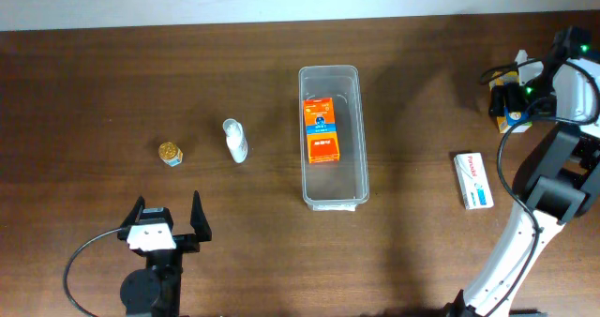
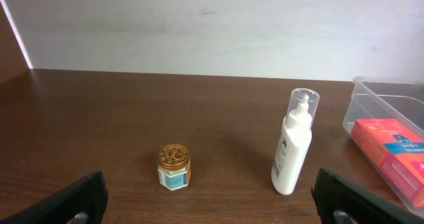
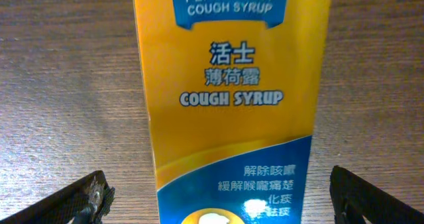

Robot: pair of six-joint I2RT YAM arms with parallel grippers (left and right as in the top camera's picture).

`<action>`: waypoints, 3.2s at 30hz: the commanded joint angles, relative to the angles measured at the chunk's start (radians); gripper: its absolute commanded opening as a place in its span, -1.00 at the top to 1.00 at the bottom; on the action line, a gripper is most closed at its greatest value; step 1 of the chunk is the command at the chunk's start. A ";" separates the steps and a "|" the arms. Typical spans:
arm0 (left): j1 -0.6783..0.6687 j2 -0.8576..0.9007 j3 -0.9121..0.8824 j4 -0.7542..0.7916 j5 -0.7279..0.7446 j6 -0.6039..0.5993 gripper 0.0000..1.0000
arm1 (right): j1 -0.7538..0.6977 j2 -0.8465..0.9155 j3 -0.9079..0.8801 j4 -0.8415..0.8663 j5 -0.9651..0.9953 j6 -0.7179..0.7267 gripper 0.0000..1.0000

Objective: Pack container
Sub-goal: 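Lower the right gripper and grasp the yellow box, then lift the yellow box and carry it over the container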

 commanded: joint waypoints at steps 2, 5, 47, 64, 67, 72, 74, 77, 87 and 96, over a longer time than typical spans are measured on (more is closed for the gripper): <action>0.005 -0.006 -0.006 0.002 0.008 0.016 -0.99 | -0.001 0.013 -0.010 0.012 -0.016 -0.007 -0.97; 0.005 -0.006 -0.006 0.002 0.008 0.016 -0.99 | -0.001 0.015 -0.010 0.023 -0.016 -0.007 -0.97; 0.005 -0.006 -0.006 0.002 0.008 0.016 -0.99 | 0.002 0.039 -0.008 0.111 -0.040 0.096 -0.03; 0.005 -0.006 -0.006 0.002 0.008 0.015 -0.99 | 0.116 0.005 0.356 -0.215 -0.091 0.212 -0.01; 0.005 -0.006 -0.006 0.002 0.008 0.016 -0.99 | 0.159 0.005 0.478 -0.326 -0.117 0.238 -0.01; 0.005 -0.006 -0.006 0.002 0.008 0.015 -0.99 | 0.245 0.005 0.642 -0.478 -0.118 0.288 -0.01; 0.005 -0.006 -0.006 0.002 0.008 0.016 -0.99 | 0.286 0.005 0.692 -0.542 -0.119 0.311 -0.01; 0.005 -0.006 -0.006 0.002 0.008 0.015 -0.99 | 0.357 -0.007 0.723 -0.579 -0.130 0.384 0.09; 0.005 -0.006 -0.006 0.002 0.008 0.015 -0.99 | 0.652 -0.030 0.723 -0.579 -0.224 0.542 0.09; 0.005 -0.006 -0.006 0.002 0.008 0.016 -0.99 | 0.809 -0.030 0.721 -0.579 -0.183 0.594 -0.03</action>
